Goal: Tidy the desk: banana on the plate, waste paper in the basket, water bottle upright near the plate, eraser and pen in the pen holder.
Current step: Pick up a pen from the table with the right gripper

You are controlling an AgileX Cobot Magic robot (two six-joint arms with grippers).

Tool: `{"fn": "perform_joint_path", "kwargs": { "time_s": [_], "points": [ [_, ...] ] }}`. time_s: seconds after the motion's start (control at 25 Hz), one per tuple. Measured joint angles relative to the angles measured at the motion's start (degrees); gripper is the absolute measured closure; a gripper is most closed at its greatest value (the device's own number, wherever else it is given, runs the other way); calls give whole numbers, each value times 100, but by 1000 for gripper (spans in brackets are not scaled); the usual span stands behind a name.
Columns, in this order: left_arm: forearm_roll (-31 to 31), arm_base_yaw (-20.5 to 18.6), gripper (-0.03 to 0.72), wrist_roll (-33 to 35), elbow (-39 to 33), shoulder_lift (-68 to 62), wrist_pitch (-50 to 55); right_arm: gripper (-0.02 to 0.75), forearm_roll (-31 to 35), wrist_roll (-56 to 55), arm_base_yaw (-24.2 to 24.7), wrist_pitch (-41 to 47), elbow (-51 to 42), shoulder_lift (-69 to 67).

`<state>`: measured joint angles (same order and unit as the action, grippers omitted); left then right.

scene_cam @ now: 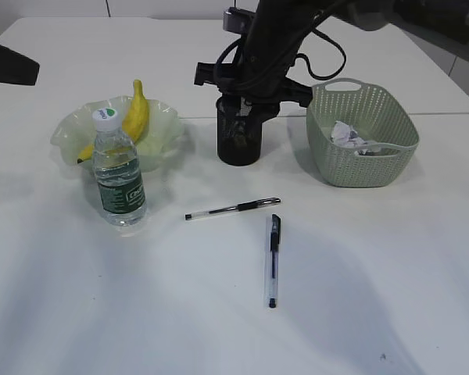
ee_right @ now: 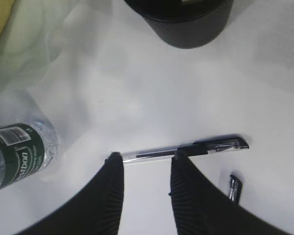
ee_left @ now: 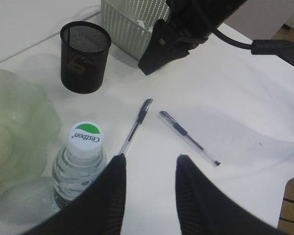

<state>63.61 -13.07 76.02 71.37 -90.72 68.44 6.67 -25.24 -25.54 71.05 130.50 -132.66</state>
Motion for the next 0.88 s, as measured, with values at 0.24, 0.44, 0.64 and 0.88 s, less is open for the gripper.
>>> {"fn": "perform_joint_path", "kwargs": {
  "time_s": [0.24,0.44,0.64,0.88],
  "points": [
    [0,0,454,-23,0,0,0,481,257,80,0,0,0,4],
    [0,0,454,-23,0,0,0,379,272,105,0,0,-256,206],
    [0,0,454,-36,0,0,0,329,149,117,0,0,-732,479],
    [0,0,454,-82,0,0,0,325,125,226,0,0,-1458,809]
  ]
}}
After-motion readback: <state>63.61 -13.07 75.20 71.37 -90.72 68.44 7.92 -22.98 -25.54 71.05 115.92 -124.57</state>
